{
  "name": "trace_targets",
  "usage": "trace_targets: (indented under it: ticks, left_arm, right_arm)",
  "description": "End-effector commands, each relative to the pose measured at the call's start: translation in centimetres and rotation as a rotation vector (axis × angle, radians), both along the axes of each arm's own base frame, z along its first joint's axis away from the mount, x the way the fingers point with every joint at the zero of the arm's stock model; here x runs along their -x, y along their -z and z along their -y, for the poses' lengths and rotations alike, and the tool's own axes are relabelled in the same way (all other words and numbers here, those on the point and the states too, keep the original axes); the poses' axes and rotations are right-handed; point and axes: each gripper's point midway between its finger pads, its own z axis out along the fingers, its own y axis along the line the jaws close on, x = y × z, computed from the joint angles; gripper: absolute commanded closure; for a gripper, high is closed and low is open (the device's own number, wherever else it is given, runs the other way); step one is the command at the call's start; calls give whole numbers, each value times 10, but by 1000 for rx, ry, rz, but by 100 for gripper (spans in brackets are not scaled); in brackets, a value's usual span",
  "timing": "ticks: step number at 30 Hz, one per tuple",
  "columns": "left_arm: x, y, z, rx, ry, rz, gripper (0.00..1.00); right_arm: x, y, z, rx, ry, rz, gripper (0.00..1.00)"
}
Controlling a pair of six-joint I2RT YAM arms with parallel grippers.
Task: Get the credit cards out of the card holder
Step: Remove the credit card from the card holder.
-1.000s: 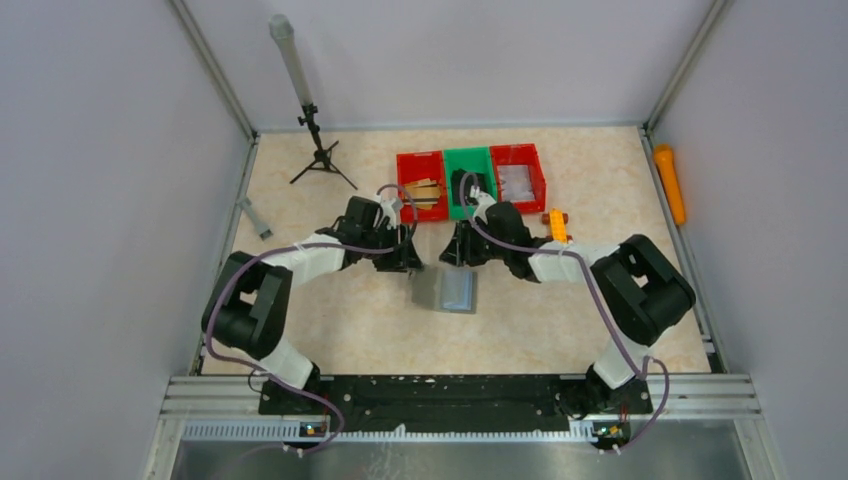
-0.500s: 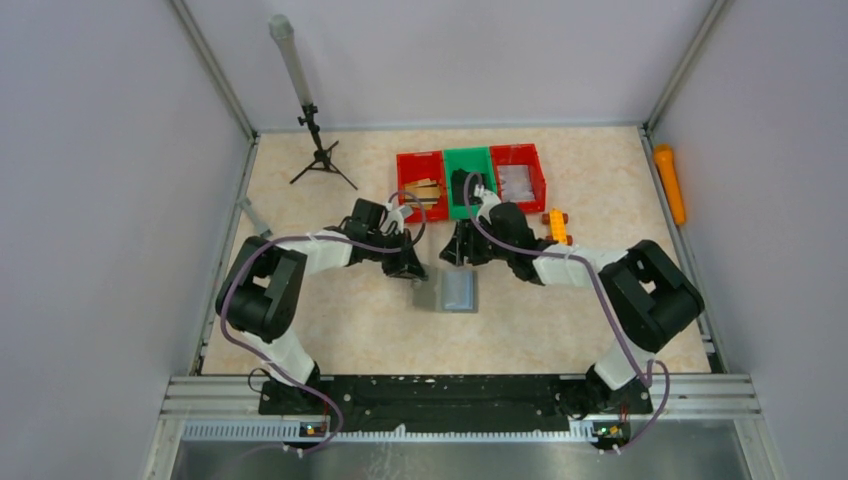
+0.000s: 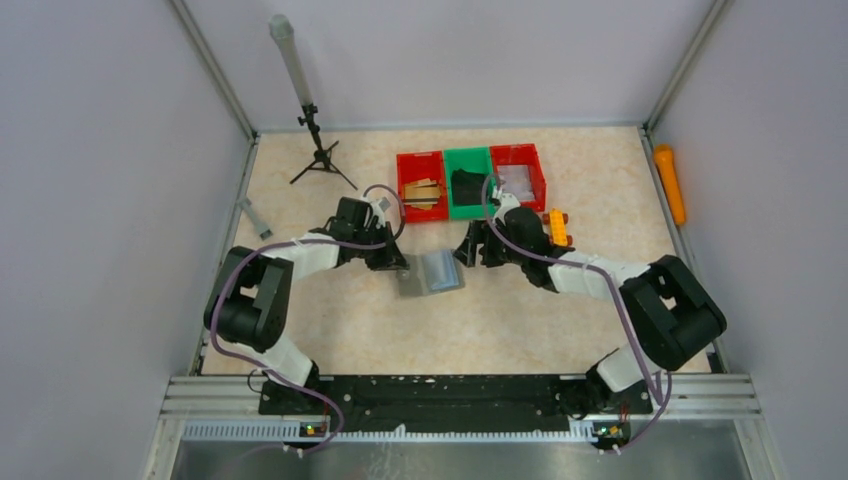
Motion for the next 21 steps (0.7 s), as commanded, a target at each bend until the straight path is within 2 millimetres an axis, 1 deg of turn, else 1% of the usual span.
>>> trace_targets:
  ticks: [1, 3, 5, 9, 12, 17, 21]
  left_arm:
    - [-10, 7, -8, -70, -27, 5, 100]
    - [-11, 10, -10, -84, -30, -5, 100]
    - [-11, 12, -11, -94, -34, -9, 100]
    - [-11, 14, -11, -98, -33, -14, 100]
    - [-11, 16, -12, -102, -34, -22, 100]
    - [-10, 19, -12, -104, -31, -29, 100]
    - [-11, 19, -11, -102, -30, -31, 100]
  right_arm:
    - [-3, 6, 10, 19, 33, -19, 27]
    - [-3, 13, 8, 30, 26, -46, 33]
    - [-2, 23, 5, 42, 11, -86, 36]
    - [7, 30, -15, -21, -92, -134, 36]
    - [11, 38, -21, -30, -125, -181, 35]
    - [16, 38, -29, -77, -159, -195, 36]
    - [17, 37, -29, -80, -164, -197, 48]
